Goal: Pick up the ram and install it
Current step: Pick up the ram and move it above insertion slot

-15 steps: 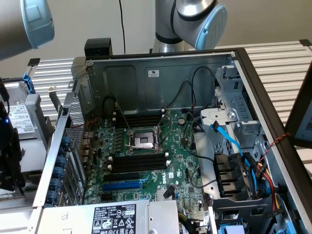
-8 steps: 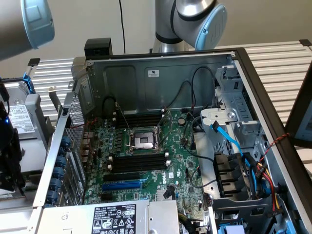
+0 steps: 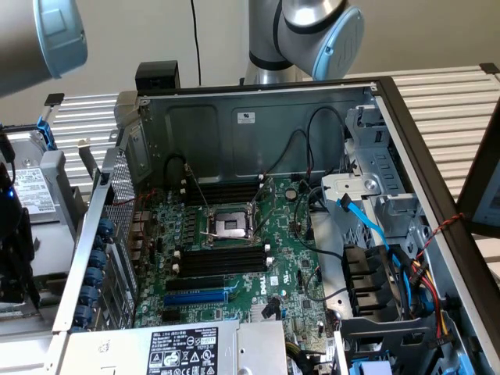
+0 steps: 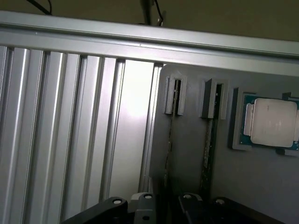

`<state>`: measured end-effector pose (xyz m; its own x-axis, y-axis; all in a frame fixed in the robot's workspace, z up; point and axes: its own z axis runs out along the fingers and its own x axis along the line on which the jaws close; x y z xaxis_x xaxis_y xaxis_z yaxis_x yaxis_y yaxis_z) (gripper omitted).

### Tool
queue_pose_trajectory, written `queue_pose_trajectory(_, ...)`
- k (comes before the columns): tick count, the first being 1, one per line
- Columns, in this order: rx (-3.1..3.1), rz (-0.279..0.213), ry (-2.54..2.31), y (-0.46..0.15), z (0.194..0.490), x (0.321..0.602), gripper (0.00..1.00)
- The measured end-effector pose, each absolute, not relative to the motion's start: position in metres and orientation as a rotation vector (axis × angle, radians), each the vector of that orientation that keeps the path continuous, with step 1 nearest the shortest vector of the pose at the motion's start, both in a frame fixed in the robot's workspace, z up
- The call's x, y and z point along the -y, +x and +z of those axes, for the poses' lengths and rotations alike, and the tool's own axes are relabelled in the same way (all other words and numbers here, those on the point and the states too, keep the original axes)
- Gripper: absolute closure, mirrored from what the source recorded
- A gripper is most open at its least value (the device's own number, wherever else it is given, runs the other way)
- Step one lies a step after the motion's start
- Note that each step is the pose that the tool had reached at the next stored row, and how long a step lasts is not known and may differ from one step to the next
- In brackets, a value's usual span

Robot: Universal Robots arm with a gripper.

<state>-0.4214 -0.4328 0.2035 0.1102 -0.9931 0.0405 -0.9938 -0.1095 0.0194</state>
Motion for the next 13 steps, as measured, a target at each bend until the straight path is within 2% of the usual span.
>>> queue_pose_trajectory(1, 2.068, 0.027, 2.309, -0.4214, 0.2035, 0.4328, 0.82)
queue_pose_trajectory(13, 2.068, 0.027, 2.309, -0.4214, 0.2035, 0.4328, 0.82)
